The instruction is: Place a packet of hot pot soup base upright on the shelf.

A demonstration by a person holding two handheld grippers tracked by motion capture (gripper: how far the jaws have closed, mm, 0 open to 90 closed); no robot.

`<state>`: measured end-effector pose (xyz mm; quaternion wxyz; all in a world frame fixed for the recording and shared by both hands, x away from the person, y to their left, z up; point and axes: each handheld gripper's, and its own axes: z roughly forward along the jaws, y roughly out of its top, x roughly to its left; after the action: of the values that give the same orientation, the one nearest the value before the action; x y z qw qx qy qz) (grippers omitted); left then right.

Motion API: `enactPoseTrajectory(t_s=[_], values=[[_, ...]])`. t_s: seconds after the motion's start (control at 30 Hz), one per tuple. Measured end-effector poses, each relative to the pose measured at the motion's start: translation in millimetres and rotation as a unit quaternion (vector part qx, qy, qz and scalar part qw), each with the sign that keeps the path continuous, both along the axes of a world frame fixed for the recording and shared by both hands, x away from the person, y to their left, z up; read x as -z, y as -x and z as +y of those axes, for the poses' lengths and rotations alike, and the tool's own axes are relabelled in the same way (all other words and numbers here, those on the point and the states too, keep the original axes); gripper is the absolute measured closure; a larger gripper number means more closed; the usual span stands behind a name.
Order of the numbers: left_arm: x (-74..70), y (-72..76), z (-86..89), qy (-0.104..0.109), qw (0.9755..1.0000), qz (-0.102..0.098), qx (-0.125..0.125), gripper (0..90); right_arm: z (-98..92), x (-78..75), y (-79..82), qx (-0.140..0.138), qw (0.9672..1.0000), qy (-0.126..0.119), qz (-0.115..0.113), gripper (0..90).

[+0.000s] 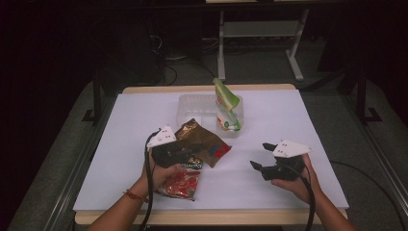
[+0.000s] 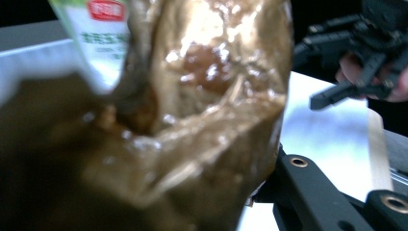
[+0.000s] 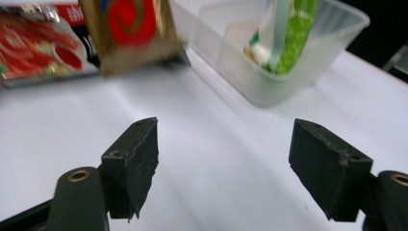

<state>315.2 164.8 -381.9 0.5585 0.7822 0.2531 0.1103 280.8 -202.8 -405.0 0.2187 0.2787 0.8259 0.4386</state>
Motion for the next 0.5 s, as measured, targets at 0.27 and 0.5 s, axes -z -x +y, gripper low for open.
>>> enactPoseTrajectory(t_s=[0.27, 0.5], values=[[-9.3, -7.4, 12.4, 0.004, 0.9993, -0.001, -0.038, 72.7, -11.9, 17.9, 0.7, 0.03, 0.9995, -0.009, 0.005, 23.9], [-20.2, -22.2, 20.0, 0.01, 0.997, -0.01, -0.077, 72.6, -19.9, 26.5, 2.0, 0.04, 0.999, -0.019, -0.007, 24.0]])
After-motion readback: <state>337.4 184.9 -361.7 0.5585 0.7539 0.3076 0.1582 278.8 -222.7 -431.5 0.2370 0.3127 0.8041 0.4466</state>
